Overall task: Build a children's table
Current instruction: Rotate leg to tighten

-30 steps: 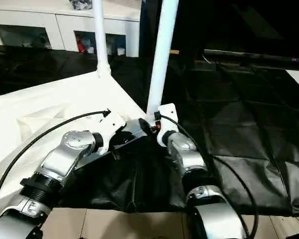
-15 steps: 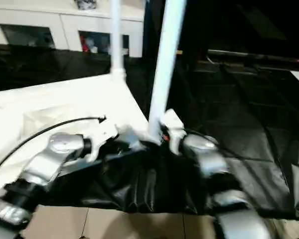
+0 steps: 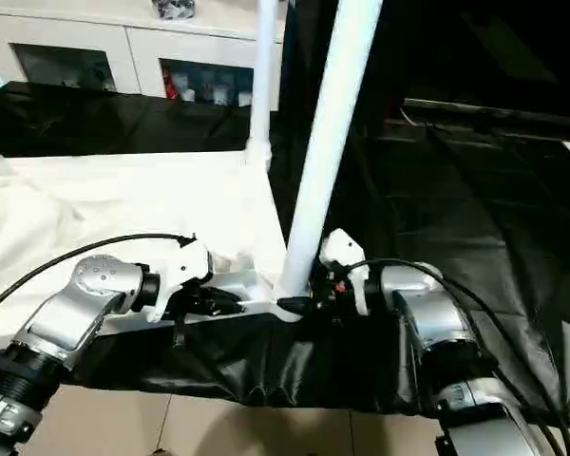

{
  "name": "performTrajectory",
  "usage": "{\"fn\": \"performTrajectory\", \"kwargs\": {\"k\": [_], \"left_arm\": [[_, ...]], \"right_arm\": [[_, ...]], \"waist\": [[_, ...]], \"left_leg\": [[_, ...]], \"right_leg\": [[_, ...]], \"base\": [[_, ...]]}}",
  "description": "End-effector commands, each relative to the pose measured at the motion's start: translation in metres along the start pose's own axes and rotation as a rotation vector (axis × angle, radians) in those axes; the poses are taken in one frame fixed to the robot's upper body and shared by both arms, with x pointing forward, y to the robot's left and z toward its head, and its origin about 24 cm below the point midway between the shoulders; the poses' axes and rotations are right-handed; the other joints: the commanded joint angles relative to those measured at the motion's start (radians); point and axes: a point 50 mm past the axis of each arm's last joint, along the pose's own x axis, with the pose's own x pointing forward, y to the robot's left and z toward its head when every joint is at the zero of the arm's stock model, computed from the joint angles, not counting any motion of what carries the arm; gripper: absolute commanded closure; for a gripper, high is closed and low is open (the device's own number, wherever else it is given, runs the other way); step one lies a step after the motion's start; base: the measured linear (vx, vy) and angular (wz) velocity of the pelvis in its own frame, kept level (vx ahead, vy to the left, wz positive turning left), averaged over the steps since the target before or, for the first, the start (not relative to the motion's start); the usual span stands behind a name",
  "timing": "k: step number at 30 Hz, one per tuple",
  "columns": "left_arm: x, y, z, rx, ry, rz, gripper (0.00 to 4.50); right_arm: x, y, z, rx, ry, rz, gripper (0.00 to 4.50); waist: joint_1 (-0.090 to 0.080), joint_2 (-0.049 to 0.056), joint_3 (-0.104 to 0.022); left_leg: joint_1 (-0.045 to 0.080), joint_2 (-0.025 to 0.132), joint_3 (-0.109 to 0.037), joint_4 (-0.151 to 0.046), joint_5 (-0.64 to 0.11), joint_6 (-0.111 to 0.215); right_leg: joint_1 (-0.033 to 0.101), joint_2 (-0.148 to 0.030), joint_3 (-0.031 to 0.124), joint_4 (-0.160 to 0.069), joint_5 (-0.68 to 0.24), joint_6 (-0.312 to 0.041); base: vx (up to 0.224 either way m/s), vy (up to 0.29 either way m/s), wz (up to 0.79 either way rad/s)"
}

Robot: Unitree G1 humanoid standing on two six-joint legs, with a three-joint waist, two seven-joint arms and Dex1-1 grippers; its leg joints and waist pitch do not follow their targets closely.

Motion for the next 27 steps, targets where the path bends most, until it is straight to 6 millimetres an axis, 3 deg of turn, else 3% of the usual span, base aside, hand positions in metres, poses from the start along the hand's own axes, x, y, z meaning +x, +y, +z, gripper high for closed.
{"fn": "performTrajectory", "kwargs": {"k": [1,2,5,7,10,12,14,15,16,17,22,23,26,27], "left_arm": [[0.002,0.000,0.015,0.056,-0.051,0.003,4.50],[0.003,0.000,0.016,0.056,-0.055,0.012,4.50],[0.006,0.003,0.019,0.057,-0.069,0.059,4.50],[0.010,0.007,0.021,0.050,-0.074,0.100,4.50],[0.018,0.012,0.025,0.027,-0.080,0.174,4.50],[0.026,0.016,0.031,0.007,-0.091,0.232,4.50],[0.032,0.018,0.035,-0.014,-0.103,0.267,4.50],[0.035,0.019,0.037,-0.017,-0.106,0.279,4.50],[0.039,0.020,0.039,-0.024,-0.107,0.298,4.50],[0.042,0.020,0.041,-0.030,-0.110,0.308,4.50],[0.052,0.017,0.046,-0.034,-0.120,0.320,4.50],[0.057,0.015,0.048,-0.031,-0.123,0.311,4.50],[0.057,0.013,0.047,-0.031,-0.124,0.301,4.50],[0.053,0.012,0.045,-0.028,-0.123,0.291,4.50]], "right_arm": [[0.014,0.014,-0.004,0.008,0.013,0.128,1.77],[0.015,0.014,-0.005,0.009,0.013,0.121,1.78],[0.020,0.010,-0.006,0.025,-0.010,0.045,1.79],[0.025,0.006,-0.005,0.032,-0.029,-0.031,1.80],[0.038,-0.004,-0.004,0.080,-0.057,-0.227,1.81],[0.050,-0.010,-0.003,0.150,-0.088,-0.369,1.81],[0.058,-0.013,-0.002,0.208,-0.102,-0.454,1.81],[0.063,-0.014,-0.002,0.235,-0.107,-0.499,1.81],[0.067,-0.016,-0.001,0.256,-0.106,-0.547,1.81],[0.070,-0.017,0.000,0.270,-0.103,-0.588,1.81],[0.083,-0.015,0.008,0.301,-0.144,-0.609,1.81],[0.090,-0.013,0.015,0.284,-0.175,-0.580,1.46],[0.091,-0.012,0.018,0.249,-0.178,-0.541,1.09],[0.083,-0.015,0.016,0.176,-0.142,-0.520,1.02]], "waist": [[-0.001,-0.003,-0.067],[-0.001,-0.007,-0.067],[-0.003,0.003,-0.065],[-0.007,0.001,-0.064],[-0.013,0.004,-0.061],[-0.023,0.004,-0.063],[-0.027,0.005,-0.065],[-0.031,0.014,-0.065],[-0.034,0.011,-0.064],[-0.036,0.018,-0.065],[-0.030,0.021,-0.075],[-0.029,0.019,-0.076],[-0.027,0.016,-0.072],[-0.026,0.018,-0.071]], "left_leg": [[0.007,0.023,0.002,-0.067,-0.200,0.054],[0.007,0.023,0.002,-0.067,-0.201,0.054],[0.008,0.023,0.000,-0.068,-0.217,0.045],[0.009,0.022,-0.001,-0.070,-0.240,0.031],[0.013,0.020,-0.003,-0.073,-0.270,0.011],[0.010,0.017,-0.006,-0.073,-0.274,-0.004],[0.012,0.018,-0.007,-0.072,-0.273,-0.008],[0.012,0.018,-0.006,-0.072,-0.273,-0.007],[0.011,0.016,-0.006,-0.072,-0.276,-0.004],[0.011,0.015,-0.005,-0.072,-0.281,-0.008],[0.009,0.017,-0.003,-0.069,-0.217,0.011],[0.008,0.017,-0.002,-0.068,-0.196,0.020],[0.006,0.017,0.001,-0.068,-0.206,0.032],[0.007,0.017,0.000,-0.069,-0.219,0.031]], "right_leg": [[0.058,-0.070,0.045,-0.074,-0.272,-0.196],[0.058,-0.069,0.045,-0.075,-0.279,-0.194],[0.056,-0.070,0.045,-0.078,-0.308,-0.184],[0.055,-0.070,0.044,-0.083,-0.345,-0.172],[0.050,-0.069,0.042,-0.088,-0.395,-0.161],[0.054,-0.070,0.041,-0.089,-0.412,-0.153],[0.052,-0.070,0.042,-0.087,-0.399,-0.153],[0.051,-0.069,0.043,-0.088,-0.374,-0.163],[0.050,-0.067,0.042,-0.088,-0.371,-0.165],[0.052,-0.066,0.042,-0.089,-0.362,-0.168],[0.060,-0.065,0.045,-0.072,-0.217,-0.204],[0.061,-0.064,0.045,-0.069,-0.176,-0.214],[0.062,-0.066,0.044,-0.072,-0.187,-0.221],[0.061,-0.067,0.044,-0.074,-0.217,-0.214]], "base": [[0.000,0.000,0.00],[0.000,0.000,0.00],[0.000,0.000,0.00],[0.000,0.000,0.00],[0.000,0.000,0.00],[0.000,0.000,0.00],[0.000,0.000,0.00],[0.000,0.000,0.00],[0.000,0.000,0.00],[0.000,0.000,0.00],[0.000,0.000,0.00],[0.000,0.000,0.00],[0.000,0.000,0.00],[0.000,0.000,0.00]]}}
